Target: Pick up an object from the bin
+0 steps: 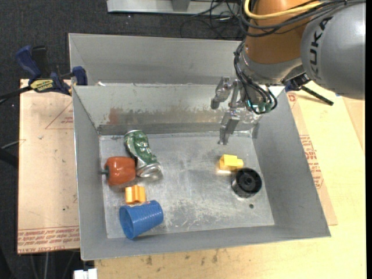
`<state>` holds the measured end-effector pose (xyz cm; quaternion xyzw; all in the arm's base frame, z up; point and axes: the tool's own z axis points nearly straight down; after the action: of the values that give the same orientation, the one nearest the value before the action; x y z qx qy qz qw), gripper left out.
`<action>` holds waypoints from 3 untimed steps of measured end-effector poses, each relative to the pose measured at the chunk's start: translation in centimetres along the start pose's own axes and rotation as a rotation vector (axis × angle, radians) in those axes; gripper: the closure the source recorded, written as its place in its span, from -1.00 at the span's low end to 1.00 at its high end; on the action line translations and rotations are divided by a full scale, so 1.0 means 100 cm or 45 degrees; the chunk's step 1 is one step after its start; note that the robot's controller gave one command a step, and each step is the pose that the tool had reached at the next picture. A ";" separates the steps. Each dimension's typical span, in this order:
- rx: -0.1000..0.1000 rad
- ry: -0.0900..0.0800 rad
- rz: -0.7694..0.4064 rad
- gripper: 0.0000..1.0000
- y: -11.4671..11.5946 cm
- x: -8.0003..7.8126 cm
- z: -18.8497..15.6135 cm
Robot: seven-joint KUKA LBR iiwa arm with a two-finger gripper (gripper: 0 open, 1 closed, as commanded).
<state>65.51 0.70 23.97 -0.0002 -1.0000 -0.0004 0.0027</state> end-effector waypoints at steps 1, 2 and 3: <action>0.000 -0.010 0.000 -1.00 0.000 -0.001 -0.004; 0.000 -0.015 -0.041 -1.00 -0.025 0.014 0.057; 0.001 -0.008 -0.249 -1.00 -0.048 0.009 0.090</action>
Offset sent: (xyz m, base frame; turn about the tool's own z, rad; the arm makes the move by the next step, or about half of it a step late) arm -0.0435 -0.0720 -0.1697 -0.0895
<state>64.53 -4.08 15.01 0.0976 -0.9952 -0.0005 -0.0005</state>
